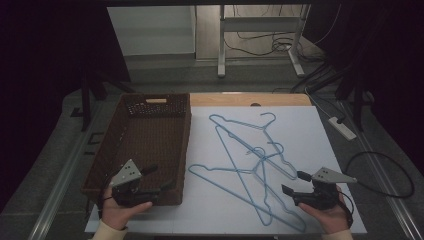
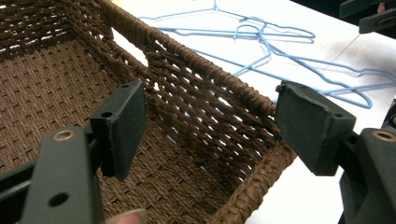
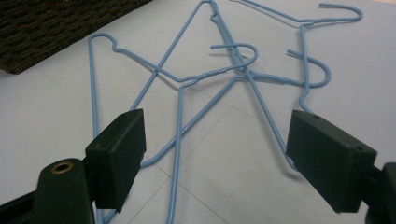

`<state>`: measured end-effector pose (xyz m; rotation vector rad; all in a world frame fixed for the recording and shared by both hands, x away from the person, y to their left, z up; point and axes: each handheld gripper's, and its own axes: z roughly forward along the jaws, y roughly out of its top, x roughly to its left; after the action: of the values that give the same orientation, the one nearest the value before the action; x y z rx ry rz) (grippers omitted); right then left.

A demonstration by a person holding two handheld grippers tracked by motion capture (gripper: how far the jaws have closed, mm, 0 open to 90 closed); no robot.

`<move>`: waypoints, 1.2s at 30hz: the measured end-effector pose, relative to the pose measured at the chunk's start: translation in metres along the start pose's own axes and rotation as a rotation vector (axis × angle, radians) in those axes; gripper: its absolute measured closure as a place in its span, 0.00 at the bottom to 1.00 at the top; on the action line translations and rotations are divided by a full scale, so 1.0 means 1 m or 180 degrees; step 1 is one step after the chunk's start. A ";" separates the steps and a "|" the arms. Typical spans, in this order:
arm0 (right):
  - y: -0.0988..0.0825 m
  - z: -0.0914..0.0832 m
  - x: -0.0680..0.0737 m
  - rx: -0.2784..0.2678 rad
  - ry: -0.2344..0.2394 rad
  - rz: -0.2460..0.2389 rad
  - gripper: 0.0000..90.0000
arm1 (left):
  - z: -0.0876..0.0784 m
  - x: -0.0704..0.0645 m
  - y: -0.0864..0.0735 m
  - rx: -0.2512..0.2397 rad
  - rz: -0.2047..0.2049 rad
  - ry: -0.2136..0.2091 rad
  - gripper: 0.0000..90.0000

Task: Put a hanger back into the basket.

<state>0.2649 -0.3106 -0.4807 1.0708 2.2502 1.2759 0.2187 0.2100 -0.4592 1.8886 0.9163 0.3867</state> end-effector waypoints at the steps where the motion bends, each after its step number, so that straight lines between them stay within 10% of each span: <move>1: 0.001 0.000 0.001 0.0003 0.0012 -0.0007 0.24 | 0.000 0.000 0.000 0.0002 0.0003 -0.0001 0.30; 25: 0.017 0.008 0.012 0.0204 0.0070 -0.0157 0.28 | -0.001 -0.004 0.001 0.0031 0.0039 0.0009 0.30; 36: 0.048 0.044 0.026 0.0733 0.0094 -0.0447 0.31 | 0.001 -0.004 0.001 0.0049 0.0057 -0.0019 0.30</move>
<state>0.2959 -0.2510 -0.4627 0.9531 2.4925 1.0017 0.2163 0.2062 -0.4584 1.9123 0.9013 0.3858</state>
